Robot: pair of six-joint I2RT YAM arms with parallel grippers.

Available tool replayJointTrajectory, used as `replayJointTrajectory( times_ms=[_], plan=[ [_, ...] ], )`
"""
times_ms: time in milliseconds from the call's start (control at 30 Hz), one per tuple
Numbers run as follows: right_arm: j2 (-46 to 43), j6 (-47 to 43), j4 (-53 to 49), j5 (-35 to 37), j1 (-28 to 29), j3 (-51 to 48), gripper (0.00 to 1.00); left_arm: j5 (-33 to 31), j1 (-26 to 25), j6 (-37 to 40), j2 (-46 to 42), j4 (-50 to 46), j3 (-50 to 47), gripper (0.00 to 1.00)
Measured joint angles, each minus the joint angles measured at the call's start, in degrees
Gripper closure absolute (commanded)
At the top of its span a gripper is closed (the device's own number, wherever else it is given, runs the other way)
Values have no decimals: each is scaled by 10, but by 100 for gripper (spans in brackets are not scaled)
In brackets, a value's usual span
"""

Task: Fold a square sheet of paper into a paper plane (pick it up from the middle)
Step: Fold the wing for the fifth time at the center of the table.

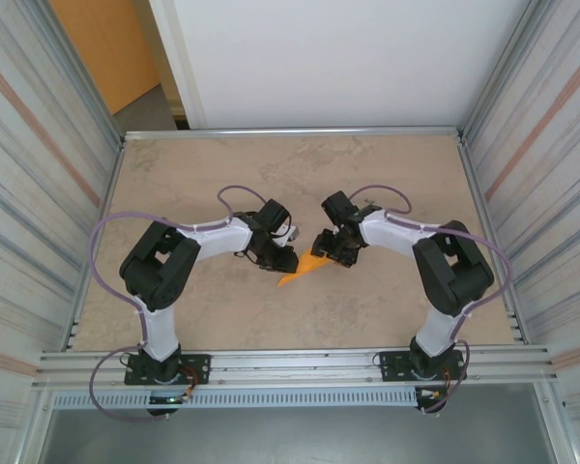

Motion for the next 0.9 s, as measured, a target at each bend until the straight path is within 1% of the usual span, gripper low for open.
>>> replayJointTrajectory(
  times_ms=[133, 233, 433, 567, 767, 900],
  plan=[
    [-66, 4, 14, 5, -4, -27, 45, -2, 0, 1, 2, -3, 2, 75],
    [-93, 6, 37, -1, 0, -38, 52, -2, 0, 1, 2, -4, 3, 76],
    [-87, 19, 84, -26, 31, -39, 71, -2, 0, 1, 2, -4, 3, 76],
    [-56, 29, 116, -44, 39, -37, 79, -2, 0, 1, 2, -4, 3, 76],
    [-8, 35, 142, -61, 39, -22, 83, -2, 0, 1, 2, -4, 3, 76],
    [2, 37, 147, -61, 39, -19, 84, -2, 0, 1, 2, -4, 3, 76]
  ],
)
